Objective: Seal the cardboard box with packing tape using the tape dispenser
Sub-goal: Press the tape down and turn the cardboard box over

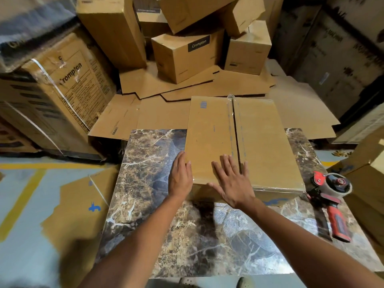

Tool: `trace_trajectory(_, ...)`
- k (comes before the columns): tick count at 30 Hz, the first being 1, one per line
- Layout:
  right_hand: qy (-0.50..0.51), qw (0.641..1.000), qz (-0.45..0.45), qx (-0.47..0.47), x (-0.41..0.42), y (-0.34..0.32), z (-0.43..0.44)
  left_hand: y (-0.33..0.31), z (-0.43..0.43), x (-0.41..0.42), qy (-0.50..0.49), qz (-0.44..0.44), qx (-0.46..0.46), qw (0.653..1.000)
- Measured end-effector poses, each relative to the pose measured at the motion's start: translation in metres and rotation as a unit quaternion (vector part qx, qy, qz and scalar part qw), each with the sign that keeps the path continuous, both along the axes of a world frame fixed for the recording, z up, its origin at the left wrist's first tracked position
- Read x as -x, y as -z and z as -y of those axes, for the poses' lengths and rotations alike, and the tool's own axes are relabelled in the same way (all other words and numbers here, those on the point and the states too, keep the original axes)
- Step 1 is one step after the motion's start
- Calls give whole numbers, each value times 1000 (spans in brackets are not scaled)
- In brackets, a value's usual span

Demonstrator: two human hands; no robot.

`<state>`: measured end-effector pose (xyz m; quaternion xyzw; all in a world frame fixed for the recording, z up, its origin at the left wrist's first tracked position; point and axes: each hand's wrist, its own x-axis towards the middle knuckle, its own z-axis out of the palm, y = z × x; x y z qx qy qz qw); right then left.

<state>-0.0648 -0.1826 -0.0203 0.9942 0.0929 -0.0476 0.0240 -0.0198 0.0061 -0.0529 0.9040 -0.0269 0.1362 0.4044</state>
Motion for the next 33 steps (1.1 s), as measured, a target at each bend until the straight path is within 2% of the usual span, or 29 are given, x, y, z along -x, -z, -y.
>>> trace_trajectory(4,86,996,-12,-23,15,-2,32,-5,0,2,5,-15,-4,1000)
trace_trajectory(7,139,989,-13,-49,27,-1,57,-12,3,2,13,14,-84,996)
trace_trajectory(9,162,985,-7,-56,31,-1,68,-18,11,5,60,47,-134,988)
trace_trajectory(14,146,987,5,-66,32,0,67,-30,55,20,221,31,-257,940)
trace_trajectory(19,128,990,3,-55,39,7,80,-16,70,19,240,-17,-372,897)
trace_trajectory(24,190,977,19,-93,54,11,130,-16,72,22,228,-20,-389,892)
trace_trajectory(28,201,972,18,-124,57,8,142,-20,73,23,222,-41,-389,893)
trace_trajectory(33,204,970,9,-129,50,-1,138,-32,82,21,212,-57,-347,912)
